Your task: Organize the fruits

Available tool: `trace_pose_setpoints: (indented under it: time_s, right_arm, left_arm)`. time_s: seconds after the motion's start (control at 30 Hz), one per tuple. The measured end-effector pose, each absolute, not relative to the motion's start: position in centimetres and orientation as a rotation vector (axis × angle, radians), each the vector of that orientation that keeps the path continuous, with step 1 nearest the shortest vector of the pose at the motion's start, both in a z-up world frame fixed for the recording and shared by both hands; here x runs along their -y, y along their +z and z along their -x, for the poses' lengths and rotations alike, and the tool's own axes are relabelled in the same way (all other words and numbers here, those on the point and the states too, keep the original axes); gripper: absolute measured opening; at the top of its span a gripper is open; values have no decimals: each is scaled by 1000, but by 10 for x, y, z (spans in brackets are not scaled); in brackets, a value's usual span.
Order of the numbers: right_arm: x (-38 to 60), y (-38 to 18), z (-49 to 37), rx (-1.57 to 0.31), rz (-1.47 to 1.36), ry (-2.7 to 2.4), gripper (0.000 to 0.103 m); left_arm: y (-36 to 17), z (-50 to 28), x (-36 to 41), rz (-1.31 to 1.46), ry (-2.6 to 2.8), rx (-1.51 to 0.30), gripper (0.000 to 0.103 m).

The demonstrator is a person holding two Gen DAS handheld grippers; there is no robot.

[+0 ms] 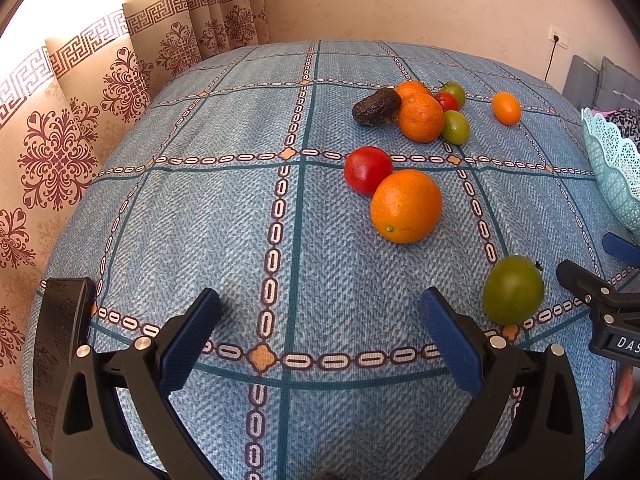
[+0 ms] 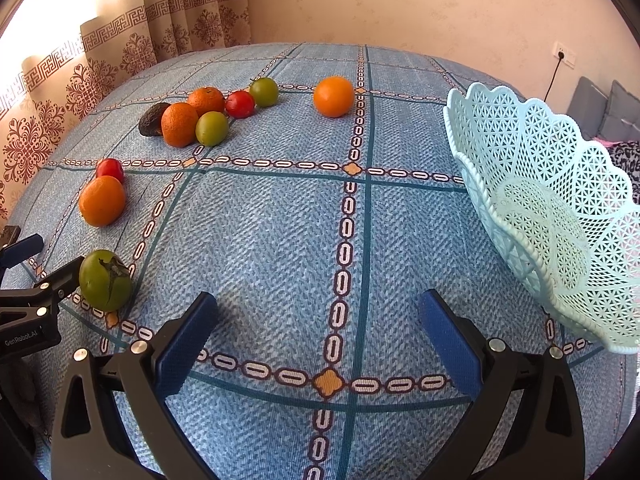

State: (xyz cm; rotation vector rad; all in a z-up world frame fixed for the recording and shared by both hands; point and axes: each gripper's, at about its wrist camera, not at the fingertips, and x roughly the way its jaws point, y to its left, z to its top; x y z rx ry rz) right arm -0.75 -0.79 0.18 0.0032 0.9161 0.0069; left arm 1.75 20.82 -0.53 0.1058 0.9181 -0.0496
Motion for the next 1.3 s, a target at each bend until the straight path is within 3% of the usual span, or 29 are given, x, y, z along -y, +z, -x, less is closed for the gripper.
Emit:
trace_pose_setpoints:
  time_s: [0.73,1.2,1.3]
  right_arm:
    - [-4,3,8,-906,13,-4,98]
    - [-45,24,31,-840,-21,237,98]
    - [-63,25,31,-848,-8,300,90]
  left_arm:
    - [-4,-15,-204,-127,-47,-909,101]
    - [8,-6,-245,2,-39,-875,101]
    - [13,-4,-251,5,-24,-857,101]
